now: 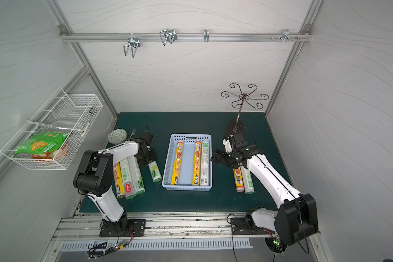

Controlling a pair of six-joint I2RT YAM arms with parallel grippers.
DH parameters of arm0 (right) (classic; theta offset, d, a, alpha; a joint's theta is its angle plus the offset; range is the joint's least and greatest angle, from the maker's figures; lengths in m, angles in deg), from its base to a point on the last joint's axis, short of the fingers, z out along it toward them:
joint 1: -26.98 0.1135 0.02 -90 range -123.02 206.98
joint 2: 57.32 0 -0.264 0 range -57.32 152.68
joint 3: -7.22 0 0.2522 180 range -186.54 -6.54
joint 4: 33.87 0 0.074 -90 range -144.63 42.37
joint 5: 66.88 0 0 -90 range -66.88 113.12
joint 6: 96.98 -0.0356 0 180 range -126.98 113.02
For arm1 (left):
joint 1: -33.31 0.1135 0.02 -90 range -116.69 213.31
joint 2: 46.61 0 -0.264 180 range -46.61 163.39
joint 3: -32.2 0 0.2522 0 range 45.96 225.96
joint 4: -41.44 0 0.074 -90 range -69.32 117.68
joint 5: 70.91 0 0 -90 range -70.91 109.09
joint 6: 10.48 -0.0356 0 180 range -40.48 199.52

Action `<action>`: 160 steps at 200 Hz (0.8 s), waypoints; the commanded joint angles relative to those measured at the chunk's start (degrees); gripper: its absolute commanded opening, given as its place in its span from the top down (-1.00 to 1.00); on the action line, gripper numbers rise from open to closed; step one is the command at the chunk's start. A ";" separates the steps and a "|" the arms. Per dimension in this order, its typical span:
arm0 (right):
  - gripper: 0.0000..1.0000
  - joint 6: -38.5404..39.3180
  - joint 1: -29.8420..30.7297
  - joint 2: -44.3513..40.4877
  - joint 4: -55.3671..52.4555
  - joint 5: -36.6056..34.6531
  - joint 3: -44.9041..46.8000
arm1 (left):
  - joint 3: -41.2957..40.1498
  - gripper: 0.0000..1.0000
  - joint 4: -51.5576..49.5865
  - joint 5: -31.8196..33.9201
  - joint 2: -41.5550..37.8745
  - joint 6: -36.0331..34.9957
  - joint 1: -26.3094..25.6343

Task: Put the plastic wrap into the basket
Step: Pick up the plastic wrap from the center of the board.

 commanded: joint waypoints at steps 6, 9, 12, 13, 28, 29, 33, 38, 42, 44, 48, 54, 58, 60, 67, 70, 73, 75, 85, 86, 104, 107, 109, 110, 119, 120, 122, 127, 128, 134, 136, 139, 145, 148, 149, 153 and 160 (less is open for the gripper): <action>-0.79 0.56 -0.39 0.52 -0.10 1.22 0.59 | 3.32 0.10 0.74 -1.74 0.41 -0.55 -0.65; -0.78 0.60 -0.40 0.48 -0.12 1.19 0.59 | 3.33 0.12 0.67 -1.91 0.21 -0.55 -0.66; -0.79 0.62 -0.43 0.48 -0.16 1.19 0.59 | 3.33 0.15 0.52 -2.01 -0.04 -0.61 -0.74; -0.79 0.62 -0.41 0.43 -0.21 1.19 0.59 | 3.33 0.16 0.52 -2.07 -0.13 -0.62 -0.81; -0.79 0.79 -0.65 0.17 -0.31 1.05 0.68 | 3.81 0.21 -0.78 -1.49 -2.31 -0.80 -1.43; -0.79 0.79 -0.65 0.15 -0.33 1.03 0.68 | 3.84 0.21 -0.78 -1.41 -2.41 -0.81 -1.58; -0.79 0.80 -0.61 0.08 -0.38 1.12 0.68 | 4.02 0.22 -1.28 -1.01 -3.12 -0.89 -1.82; -0.78 0.80 -0.74 -0.03 -0.42 1.17 0.68 | 4.35 0.23 -2.05 -0.39 -4.02 -0.98 -2.11; -0.79 0.80 -0.81 -0.11 -0.43 1.19 0.68 | 4.58 0.23 -2.68 0.21 -4.76 -1.03 -2.43; -0.78 0.80 -0.83 -0.18 -0.45 1.19 0.63 | 4.77 0.23 -3.21 0.52 -5.17 -1.06 -2.47; -0.79 0.80 -0.81 -0.24 -0.43 1.19 0.72 | 5.13 0.23 -3.74 1.11 -5.93 -1.15 -2.91; -0.78 0.80 -0.91 -0.29 -0.52 1.27 0.76 | 5.65 0.23 -4.80 2.05 -7.16 -1.24 -3.39; -0.78 0.80 -0.92 -0.42 -0.52 1.28 0.76 | 6.04 0.23 -5.55 2.64 -7.90 -1.33 -3.69; -0.78 0.80 -0.95 -0.41 -0.54 1.32 0.76 | 6.23 0.24 -5.80 2.87 -8.31 -1.33 -3.88; -0.79 0.80 -1.00 -0.49 -0.59 1.35 0.85 | 6.81 0.24 -6.82 3.36 -9.75 -1.34 -4.37; -0.78 0.80 -1.09 -0.49 -0.58 1.36 0.85 | 6.95 0.24 -7.16 3.36 -10.34 -1.29 -4.55; -0.78 0.80 -1.08 -0.56 -0.60 1.36 0.90 | 7.09 0.24 -7.48 3.33 -10.85 -1.21 -4.74; -0.78 0.73 -1.05 -0.57 -0.60 1.36 0.93 | 7.17 0.24 -7.56 3.28 -11.33 -1.13 -4.84; -0.78 0.59 -1.10 -0.75 -0.61 1.53 0.94 | 7.80 0.25 -8.33 3.06 -12.98 -0.74 -5.58; -0.78 0.56 -1.06 -0.75 -0.56 1.54 0.94 | 7.85 0.26 -8.41 3.06 -13.14 -0.73 -5.67; -0.78 0.57 -1.18 -0.89 -0.52 1.83 1.03 | 9.80 0.26 -10.49 4.68 -15.58 -0.29 -7.97; -0.78 0.38 -1.19 -0.85 -0.52 1.86 1.03 | 10.16 0.27 -10.72 4.72 -15.93 -0.14 -8.26; -0.78 0.38 -1.19 -0.84 -0.52 1.93 1.03 | 10.36 0.27 -10.83 4.77 -16.08 -0.07 -8.60; -0.78 0.41 -1.19 -0.89 -0.52 1.95 1.03 | 10.45 0.27 -10.85 4.80 -16.19 -0.04 -8.72; -0.78 0.35 -1.26 -0.93 -0.52 2.11 1.10 | 11.41 0.27 -11.29 4.86 -16.92 0.15 -9.91; -0.78 0.36 -1.27 -0.97 -0.52 2.09 1.11 | 11.55 0.27 -11.39 4.84 -17.00 0.15 -10.08; -0.78 0.31 -1.27 -0.98 -0.52 2.16 1.11 | 11.76 0.27 -11.53 4.98 -17.11 0.20 -10.42; -0.78 0.26 -1.20 -1.03 -0.56 2.11 1.14 | 12.48 0.28 -11.93 5.24 -17.33 0.24 -11.11; -0.78 0.26 -1.19 -1.07 -0.58 2.13 1.17 | 12.61 0.28 -12.06 5.29 -17.34 0.29 -11.29; -0.78 0.33 -1.27 -1.15 -0.48 2.09 1.20 | 13.42 0.28 -12.57 5.73 -17.54 0.40 -12.27; -0.77 0.28 -1.23 -1.18 -0.51 2.18 1.25 | 13.76 0.28 -12.72 5.88 -17.53 0.42 -12.64; -0.77 0.27 -1.20 -1.25 -0.47 2.10 1.29 | 14.11 0.28 -12.90 6.03 -17.62 0.50 -13.11; -0.77 0.31 -1.26 -1.32 -0.52 2.08 1.33 | 14.92 0.28 -13.22 6.44 -17.62 0.57 -14.22; -0.77 0.26 -1.26 -1.36 -0.52 2.07 1.37 | 15.31 0.28 -13.36 6.47 -17.62 0.67 -14.75; -0.77 0.22 -1.31 -1.37 -0.52 2.07 1.38 | 15.43 0.28 -13.35 6.48 -17.62 0.68 -14.91; -0.77 0.20 -1.36 -1.45 -0.53 2.01 1.38 | 15.86 0.28 -13.33 6.50 -17.55 0.77 -15.51; -0.78 0.27 -1.33 -1.54 -0.60 1.99 1.38 | 16.56 0.28 -13.42 6.46 -17.34 0.99 -16.78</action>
